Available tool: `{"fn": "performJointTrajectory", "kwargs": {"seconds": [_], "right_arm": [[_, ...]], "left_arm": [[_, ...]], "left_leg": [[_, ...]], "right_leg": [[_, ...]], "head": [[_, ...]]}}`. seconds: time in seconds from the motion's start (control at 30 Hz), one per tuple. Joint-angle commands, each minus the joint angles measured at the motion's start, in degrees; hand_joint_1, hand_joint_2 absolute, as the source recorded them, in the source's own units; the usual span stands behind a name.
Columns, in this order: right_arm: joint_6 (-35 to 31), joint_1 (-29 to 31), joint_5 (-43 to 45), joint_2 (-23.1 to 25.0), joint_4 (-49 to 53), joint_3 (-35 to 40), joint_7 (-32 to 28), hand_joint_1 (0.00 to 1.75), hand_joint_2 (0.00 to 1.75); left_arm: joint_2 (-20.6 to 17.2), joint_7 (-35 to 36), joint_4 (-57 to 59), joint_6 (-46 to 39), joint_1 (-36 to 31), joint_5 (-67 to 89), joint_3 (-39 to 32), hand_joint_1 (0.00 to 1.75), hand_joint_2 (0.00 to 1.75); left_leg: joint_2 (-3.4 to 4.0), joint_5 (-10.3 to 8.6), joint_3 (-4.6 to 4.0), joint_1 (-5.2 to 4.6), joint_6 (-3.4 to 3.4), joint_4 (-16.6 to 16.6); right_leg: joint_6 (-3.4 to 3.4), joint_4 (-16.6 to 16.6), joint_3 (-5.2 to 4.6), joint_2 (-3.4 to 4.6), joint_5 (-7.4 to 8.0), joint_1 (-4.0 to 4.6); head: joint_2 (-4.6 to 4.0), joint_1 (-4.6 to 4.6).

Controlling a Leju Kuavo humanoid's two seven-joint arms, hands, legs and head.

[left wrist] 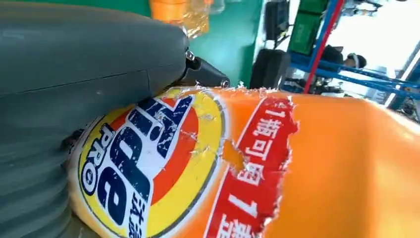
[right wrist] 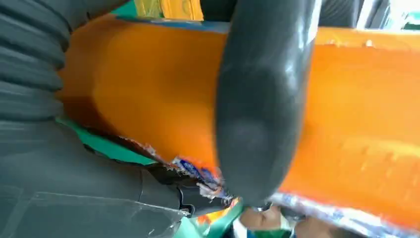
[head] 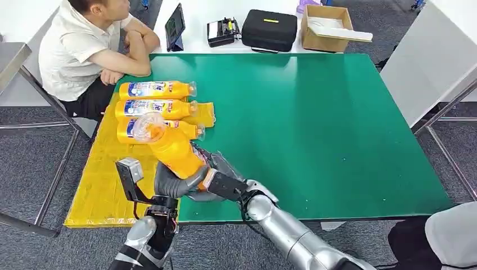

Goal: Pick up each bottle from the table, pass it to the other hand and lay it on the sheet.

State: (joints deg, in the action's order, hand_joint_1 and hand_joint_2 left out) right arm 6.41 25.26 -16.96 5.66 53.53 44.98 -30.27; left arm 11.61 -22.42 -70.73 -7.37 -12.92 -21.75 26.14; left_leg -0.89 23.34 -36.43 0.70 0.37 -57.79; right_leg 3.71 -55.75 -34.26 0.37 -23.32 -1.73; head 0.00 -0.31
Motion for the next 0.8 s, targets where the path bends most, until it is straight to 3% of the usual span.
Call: {"fn": "performJointTrajectory", "kwargs": {"seconds": [0.03,0.07,0.13,0.3,0.37,0.53,0.6,0.63,0.67,0.8], "right_arm": [[-8.7,-5.3,-4.6,-0.2,1.1,1.8,0.2,0.00,1.75],[-13.6,-6.2,-7.8,0.0,2.1,1.7,0.1,0.00,1.75],[-14.1,-6.8,-8.2,0.3,2.4,2.1,0.2,0.00,1.75],[-27.9,-9.9,-16.7,1.5,5.2,3.2,0.9,0.00,1.75],[-33.5,-10.4,-19.4,1.3,5.9,3.9,2.3,0.00,1.75],[-35.9,-11.0,-20.8,0.3,7.6,3.8,3.6,0.00,1.75],[-35.0,-11.8,-19.5,0.3,9.0,2.2,3.2,0.00,1.75],[-34.7,-11.9,-19.5,0.3,9.3,2.1,3.2,0.00,1.75],[-34.8,-12.0,-19.4,0.5,9.7,1.5,2.4,0.00,1.75],[-33.0,-11.7,-18.7,1.2,10.1,-0.1,1.0,0.00,1.75]], "left_arm": [[-0.3,0.1,-1.9,-4.4,-1.2,-0.4,-4.3,1.75,1.75],[0.1,0.5,-2.1,-6.8,-0.8,-0.9,-5.3,1.75,1.75],[-0.4,0.6,-2.4,-6.7,-0.6,-1.0,-5.4,1.75,1.75],[-0.8,2.6,0.8,-15.4,-1.3,-5.3,-10.3,1.75,1.75],[-2.0,-0.2,3.9,-19.4,-2.7,-3.3,-10.9,1.75,1.75],[-3.0,-3.9,4.5,-24.2,-3.3,3.4,-11.2,1.75,1.75],[-5.1,-5.5,5.7,-31.6,-4.3,19.5,-9.1,1.75,1.75],[-4.9,-5.4,5.7,-31.0,-4.2,20.0,-9.8,1.75,1.75],[-4.9,-3.8,8.3,-32.6,-4.7,34.0,-12.2,1.64,1.75],[-6.4,3.7,14.2,-32.6,-6.1,66.7,-16.0,1.75,1.75]], "left_leg": [[-0.05,0.06,0.18,0.07,-0.01,0.0],[-0.05,0.03,0.12,0.04,0.00,0.0],[-0.03,0.08,0.18,0.07,-0.01,0.0],[0.08,0.09,0.13,0.03,-0.02,0.0],[0.08,0.13,0.24,0.05,-0.03,0.0],[0.03,0.16,0.35,0.06,-0.01,0.0],[0.04,0.09,0.19,0.04,0.01,0.0],[0.03,0.04,0.09,0.01,0.00,0.1],[0.04,0.13,0.27,0.05,0.00,0.0],[0.08,0.09,0.28,0.04,-0.01,0.1]], "right_leg": [[-0.17,0.1,0.23,-0.13,-0.08,0.10],[-0.13,0.1,0.15,-0.12,-0.05,0.06],[-0.18,0.1,0.21,-0.12,-0.09,0.11],[-0.18,0.0,0.13,0.00,-0.07,0.07],[-0.24,0.0,0.26,-0.01,-0.11,0.10],[-0.29,0.0,0.37,-0.10,-0.17,0.12],[-0.20,0.0,0.21,-0.04,-0.09,0.07],[-0.15,0.0,0.09,-0.04,-0.05,0.03],[-0.25,0.0,0.30,-0.08,-0.14,0.09],[-0.24,0.1,0.28,-0.01,-0.08,0.08]], "head": [[0.00,0.00],[0.00,0.00],[0.00,0.00],[0.00,0.00],[0.00,0.00],[0.00,0.00],[0.00,0.00],[0.00,0.00],[0.00,0.00],[0.00,0.02]]}}
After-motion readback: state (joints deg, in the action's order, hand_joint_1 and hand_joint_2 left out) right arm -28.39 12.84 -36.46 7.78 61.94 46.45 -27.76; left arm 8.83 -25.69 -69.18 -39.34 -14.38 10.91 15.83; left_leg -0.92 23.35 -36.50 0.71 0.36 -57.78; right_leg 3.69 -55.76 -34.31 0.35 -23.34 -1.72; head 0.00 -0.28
